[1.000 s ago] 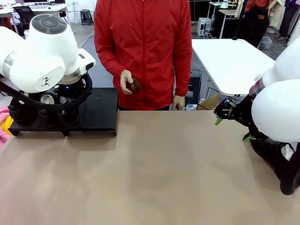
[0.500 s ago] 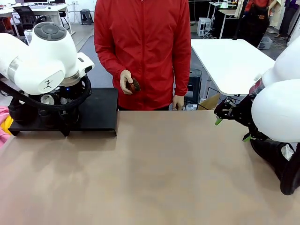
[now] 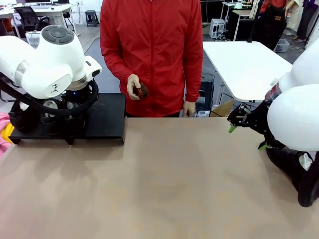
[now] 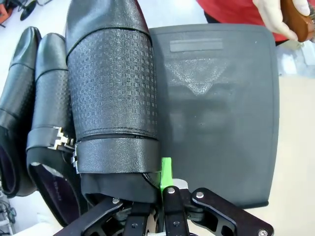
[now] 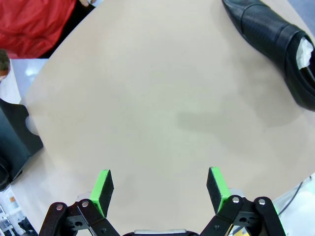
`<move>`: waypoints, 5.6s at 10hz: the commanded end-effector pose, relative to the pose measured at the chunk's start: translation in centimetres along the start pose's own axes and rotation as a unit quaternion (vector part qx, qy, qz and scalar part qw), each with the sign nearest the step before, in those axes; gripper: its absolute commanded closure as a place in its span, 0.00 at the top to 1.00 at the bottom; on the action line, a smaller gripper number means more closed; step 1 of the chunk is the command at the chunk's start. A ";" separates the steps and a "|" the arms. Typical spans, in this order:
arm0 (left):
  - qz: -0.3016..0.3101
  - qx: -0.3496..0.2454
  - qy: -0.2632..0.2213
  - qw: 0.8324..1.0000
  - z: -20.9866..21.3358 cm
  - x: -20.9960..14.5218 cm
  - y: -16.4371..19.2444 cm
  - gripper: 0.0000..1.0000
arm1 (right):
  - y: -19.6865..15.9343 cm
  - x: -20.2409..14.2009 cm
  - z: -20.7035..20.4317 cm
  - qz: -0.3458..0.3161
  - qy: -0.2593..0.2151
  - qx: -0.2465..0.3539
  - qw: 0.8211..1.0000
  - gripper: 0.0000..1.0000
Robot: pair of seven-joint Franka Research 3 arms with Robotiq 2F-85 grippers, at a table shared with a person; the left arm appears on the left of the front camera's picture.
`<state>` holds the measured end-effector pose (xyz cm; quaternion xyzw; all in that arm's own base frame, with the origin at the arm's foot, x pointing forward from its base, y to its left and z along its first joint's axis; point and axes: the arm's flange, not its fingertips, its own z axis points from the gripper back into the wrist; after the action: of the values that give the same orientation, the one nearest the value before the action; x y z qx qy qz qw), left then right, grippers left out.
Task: Organize the shoes by placing them on the stand.
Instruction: Place the Shoe from the middle of the table onto the Shoes Stand, then pick up one Shoe and place it in the middle of the table.
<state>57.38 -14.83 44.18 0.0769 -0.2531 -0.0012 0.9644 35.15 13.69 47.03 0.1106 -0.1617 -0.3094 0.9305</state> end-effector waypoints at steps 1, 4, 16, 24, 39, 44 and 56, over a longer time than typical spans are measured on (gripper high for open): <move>-0.017 0.007 -0.013 1.000 0.0 0.8 -0.3 0.00 | 0.1 0.2 -0.1 0.006 0.006 0.014 1.000 1.00; -0.025 -0.001 -0.011 1.000 -0.9 1.1 -0.6 0.00 | 0.1 0.2 -0.1 0.006 0.006 0.014 1.000 1.00; -0.004 -0.032 -0.040 0.999 1.7 1.1 -1.3 0.61 | 0.1 0.2 -0.1 0.006 0.006 0.014 1.000 1.00; -0.004 -0.032 -0.040 0.999 1.7 1.1 -1.3 0.61 | 0.1 0.2 -0.1 0.006 0.006 0.014 1.000 1.00; -0.138 -0.274 0.204 0.929 18.1 -5.7 -12.1 0.61 | 0.1 0.2 -0.1 0.006 0.006 0.014 1.000 1.00; -0.152 -0.259 0.265 0.916 16.6 -7.3 -10.7 0.61 | 0.0 0.0 0.0 0.001 0.000 0.000 1.000 1.00; -0.152 -0.259 0.265 0.916 16.6 -7.3 -10.7 0.61 | -7.6 4.2 -1.3 0.327 0.139 -0.071 0.932 1.00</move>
<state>43.35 -27.70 53.14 -0.1384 0.0358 -0.1944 0.9705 34.71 4.78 44.30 0.0252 -0.0261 -0.0042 0.9993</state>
